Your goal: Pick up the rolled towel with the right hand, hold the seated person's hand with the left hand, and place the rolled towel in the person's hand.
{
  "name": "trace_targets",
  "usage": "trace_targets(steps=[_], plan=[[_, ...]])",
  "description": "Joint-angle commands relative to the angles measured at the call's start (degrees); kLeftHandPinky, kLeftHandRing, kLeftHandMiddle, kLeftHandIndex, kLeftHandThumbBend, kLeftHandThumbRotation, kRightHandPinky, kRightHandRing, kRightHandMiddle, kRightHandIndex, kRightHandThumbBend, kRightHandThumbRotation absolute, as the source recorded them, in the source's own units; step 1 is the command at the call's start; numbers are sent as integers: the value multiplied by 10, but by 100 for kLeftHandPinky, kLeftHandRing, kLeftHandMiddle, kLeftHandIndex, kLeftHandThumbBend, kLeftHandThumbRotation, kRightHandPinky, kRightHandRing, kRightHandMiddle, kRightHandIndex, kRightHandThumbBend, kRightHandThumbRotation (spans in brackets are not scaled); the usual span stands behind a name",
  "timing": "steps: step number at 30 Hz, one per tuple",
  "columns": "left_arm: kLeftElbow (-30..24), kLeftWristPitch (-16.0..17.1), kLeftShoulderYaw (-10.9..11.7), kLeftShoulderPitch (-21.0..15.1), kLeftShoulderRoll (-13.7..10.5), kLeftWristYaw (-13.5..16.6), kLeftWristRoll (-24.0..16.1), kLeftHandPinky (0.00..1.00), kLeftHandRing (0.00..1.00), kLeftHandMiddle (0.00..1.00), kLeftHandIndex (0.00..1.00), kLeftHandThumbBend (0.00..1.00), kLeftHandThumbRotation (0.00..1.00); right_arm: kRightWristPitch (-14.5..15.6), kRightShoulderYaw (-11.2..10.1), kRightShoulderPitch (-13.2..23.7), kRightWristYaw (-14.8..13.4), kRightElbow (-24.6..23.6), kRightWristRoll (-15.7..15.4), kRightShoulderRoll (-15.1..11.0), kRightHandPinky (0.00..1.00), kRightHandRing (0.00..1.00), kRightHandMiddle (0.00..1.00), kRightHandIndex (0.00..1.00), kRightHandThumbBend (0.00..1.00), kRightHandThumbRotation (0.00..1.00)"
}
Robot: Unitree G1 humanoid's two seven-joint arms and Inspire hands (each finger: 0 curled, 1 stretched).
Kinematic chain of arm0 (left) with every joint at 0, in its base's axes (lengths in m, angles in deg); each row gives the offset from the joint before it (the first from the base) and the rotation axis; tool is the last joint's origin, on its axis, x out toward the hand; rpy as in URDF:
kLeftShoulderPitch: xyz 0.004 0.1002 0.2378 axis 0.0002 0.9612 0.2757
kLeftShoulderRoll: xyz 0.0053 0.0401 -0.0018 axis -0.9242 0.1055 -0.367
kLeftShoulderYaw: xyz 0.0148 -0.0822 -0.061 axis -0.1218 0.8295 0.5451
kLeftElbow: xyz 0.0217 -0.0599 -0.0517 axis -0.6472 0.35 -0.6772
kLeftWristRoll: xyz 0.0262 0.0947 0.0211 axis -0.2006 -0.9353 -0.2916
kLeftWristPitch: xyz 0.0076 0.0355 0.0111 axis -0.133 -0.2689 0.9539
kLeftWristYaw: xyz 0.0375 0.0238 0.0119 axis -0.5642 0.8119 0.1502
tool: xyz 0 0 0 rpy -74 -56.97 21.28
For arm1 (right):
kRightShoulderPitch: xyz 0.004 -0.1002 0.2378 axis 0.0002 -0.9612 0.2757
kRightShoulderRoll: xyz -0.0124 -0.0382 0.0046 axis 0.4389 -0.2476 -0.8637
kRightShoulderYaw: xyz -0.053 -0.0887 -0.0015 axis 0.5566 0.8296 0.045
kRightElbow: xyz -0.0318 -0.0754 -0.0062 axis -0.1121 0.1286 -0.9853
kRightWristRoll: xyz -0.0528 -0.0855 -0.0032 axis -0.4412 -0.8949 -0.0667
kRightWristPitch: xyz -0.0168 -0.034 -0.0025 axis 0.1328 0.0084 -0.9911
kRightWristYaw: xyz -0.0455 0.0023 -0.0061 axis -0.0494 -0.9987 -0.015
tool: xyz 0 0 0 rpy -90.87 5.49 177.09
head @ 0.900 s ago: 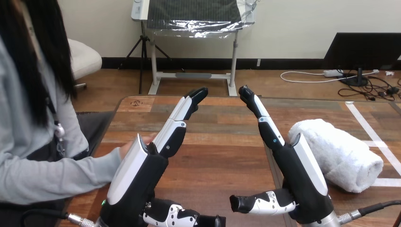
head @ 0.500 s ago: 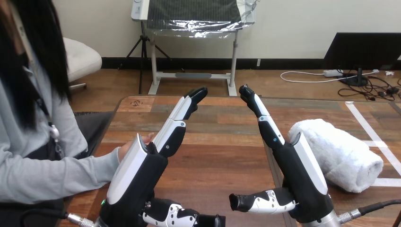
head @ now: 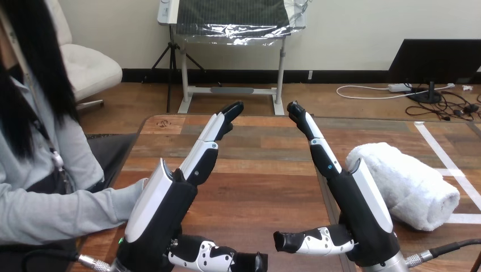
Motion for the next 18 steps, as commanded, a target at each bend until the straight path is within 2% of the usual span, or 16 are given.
trace_targets(steps=[1, 12, 18], plan=[[-20, -2, 4, -28, -3, 0, 5, 94, 100, 100, 100, 100, 68, 1, -4, 36, -11, -6, 1, 3, 100, 100, 100, 100, 100, 75], [-18, 3, 11, -29, 2, 7, -7, 94, 100, 100, 100, 100, 70, 3, -11, 37, -23, -6, -13, 2, 100, 100, 100, 100, 100, 77], [-17, 1, 11, -30, 3, 6, -6, 94, 100, 100, 100, 100, 70, 9, -23, 39, -44, -10, -36, 2, 100, 100, 100, 100, 100, 78]])
